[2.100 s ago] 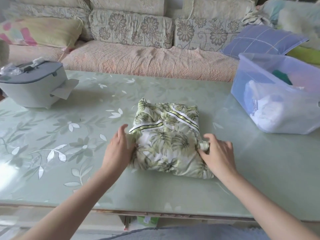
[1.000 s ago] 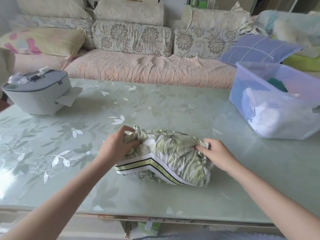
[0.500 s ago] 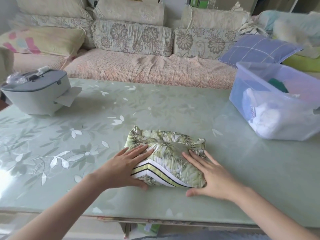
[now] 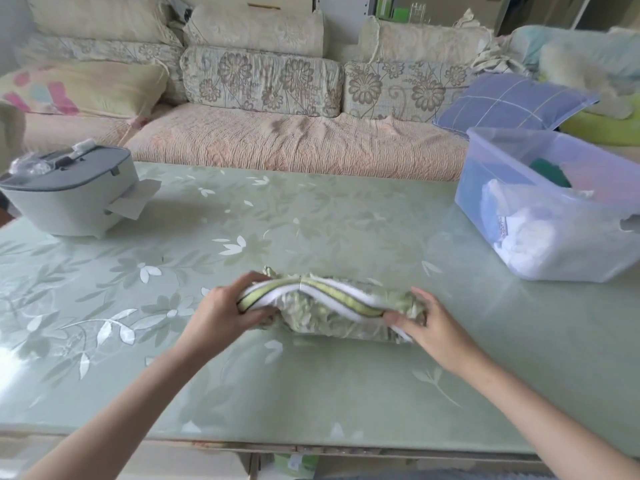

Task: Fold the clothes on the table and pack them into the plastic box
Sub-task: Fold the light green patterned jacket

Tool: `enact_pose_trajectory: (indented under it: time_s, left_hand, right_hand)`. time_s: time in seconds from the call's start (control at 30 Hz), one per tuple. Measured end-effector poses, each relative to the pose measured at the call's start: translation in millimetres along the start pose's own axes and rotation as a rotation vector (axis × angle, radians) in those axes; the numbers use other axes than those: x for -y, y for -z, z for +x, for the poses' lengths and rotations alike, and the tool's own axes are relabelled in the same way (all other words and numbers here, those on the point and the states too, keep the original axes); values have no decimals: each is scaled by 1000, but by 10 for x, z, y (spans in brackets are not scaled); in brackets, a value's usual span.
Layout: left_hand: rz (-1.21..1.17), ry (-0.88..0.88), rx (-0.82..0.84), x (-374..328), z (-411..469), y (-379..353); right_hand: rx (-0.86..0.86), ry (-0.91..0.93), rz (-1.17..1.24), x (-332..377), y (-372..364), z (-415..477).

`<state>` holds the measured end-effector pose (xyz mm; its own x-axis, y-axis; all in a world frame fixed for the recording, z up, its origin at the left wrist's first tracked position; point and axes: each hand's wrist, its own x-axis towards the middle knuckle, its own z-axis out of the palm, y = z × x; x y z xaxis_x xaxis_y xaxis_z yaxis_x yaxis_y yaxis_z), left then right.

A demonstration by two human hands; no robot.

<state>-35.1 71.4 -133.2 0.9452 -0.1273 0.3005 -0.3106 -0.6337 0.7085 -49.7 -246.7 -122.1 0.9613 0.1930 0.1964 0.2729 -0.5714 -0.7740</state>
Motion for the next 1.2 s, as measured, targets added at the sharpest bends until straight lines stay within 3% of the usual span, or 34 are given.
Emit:
enact_pose_trajectory:
  time_s: [0.1, 0.2, 0.23, 0.3, 0.33, 0.4, 0.43, 0.5, 0.57, 0.8, 0.93, 1.2]
  left_hand:
    - [-171, 141, -53, -116, 193, 29]
    - [37, 320, 9, -68, 296, -70]
    - [153, 278, 19, -25, 280, -117]
    - [250, 8, 6, 19, 216, -199]
    - [254, -126, 51, 42, 181, -211]
    - [297, -192, 285, 39, 87, -213]
    - [343, -187, 412, 82, 27, -227]
    - [442, -207, 483, 149, -49, -236]
    - [482, -232, 465, 214, -57, -251]
    - [382, -239, 242, 240, -6, -263]
    - [313, -199, 268, 251, 12, -196]
    - [228, -150, 91, 187, 88, -192]
  right_hand:
    - [-2, -97, 146, 2, 91, 145]
    - [-66, -233, -293, -131, -2, 218]
    - [-131, -210, -439, -207, -59, 216]
    - [-167, -36, -463, -224, -110, 176]
    - [-109, 54, -405, -209, -95, 148]
    - [120, 156, -332, -163, -67, 91]
    - [268, 134, -369, -176, -80, 44]
    - [466, 118, -551, -193, -117, -44]
    - [469, 118, -634, -232, -142, -64]
    - [245, 55, -553, -211, -135, -10]
    - [117, 91, -569, -213, -125, 13]
    - [132, -19, -485, -223, -68, 135]
